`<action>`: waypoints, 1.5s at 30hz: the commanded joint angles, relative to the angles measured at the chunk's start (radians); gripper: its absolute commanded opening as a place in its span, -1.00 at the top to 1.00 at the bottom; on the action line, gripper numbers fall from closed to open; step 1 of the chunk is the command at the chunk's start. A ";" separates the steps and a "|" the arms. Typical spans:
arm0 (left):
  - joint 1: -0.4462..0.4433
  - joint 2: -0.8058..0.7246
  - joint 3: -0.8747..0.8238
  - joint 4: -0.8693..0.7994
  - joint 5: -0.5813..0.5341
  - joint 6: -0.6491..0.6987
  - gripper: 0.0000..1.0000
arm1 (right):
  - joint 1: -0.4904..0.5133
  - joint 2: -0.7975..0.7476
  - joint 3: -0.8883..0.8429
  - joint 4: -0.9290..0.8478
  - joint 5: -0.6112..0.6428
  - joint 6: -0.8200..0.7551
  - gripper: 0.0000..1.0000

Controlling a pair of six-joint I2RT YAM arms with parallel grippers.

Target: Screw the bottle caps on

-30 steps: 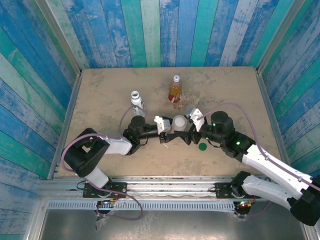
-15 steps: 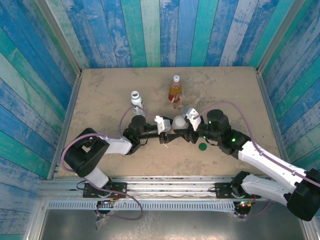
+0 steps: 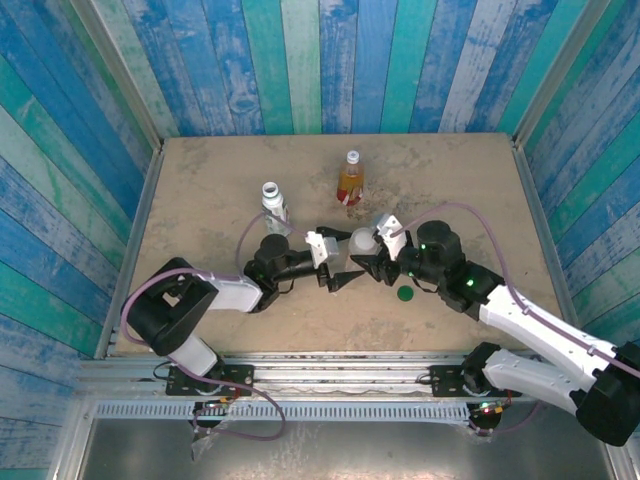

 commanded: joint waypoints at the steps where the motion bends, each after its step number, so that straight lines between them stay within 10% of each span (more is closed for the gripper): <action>1: 0.009 -0.092 -0.067 0.026 -0.092 -0.012 -0.88 | -0.013 -0.010 -0.022 0.076 0.084 0.023 0.08; 18: 0.046 -0.584 -0.384 -0.247 -0.340 -0.107 -0.87 | -0.006 0.564 0.232 0.362 0.111 -0.052 0.05; 45: 0.046 -0.575 -0.378 -0.232 -0.354 -0.066 -0.87 | -0.035 0.983 0.565 0.394 0.079 0.063 -0.07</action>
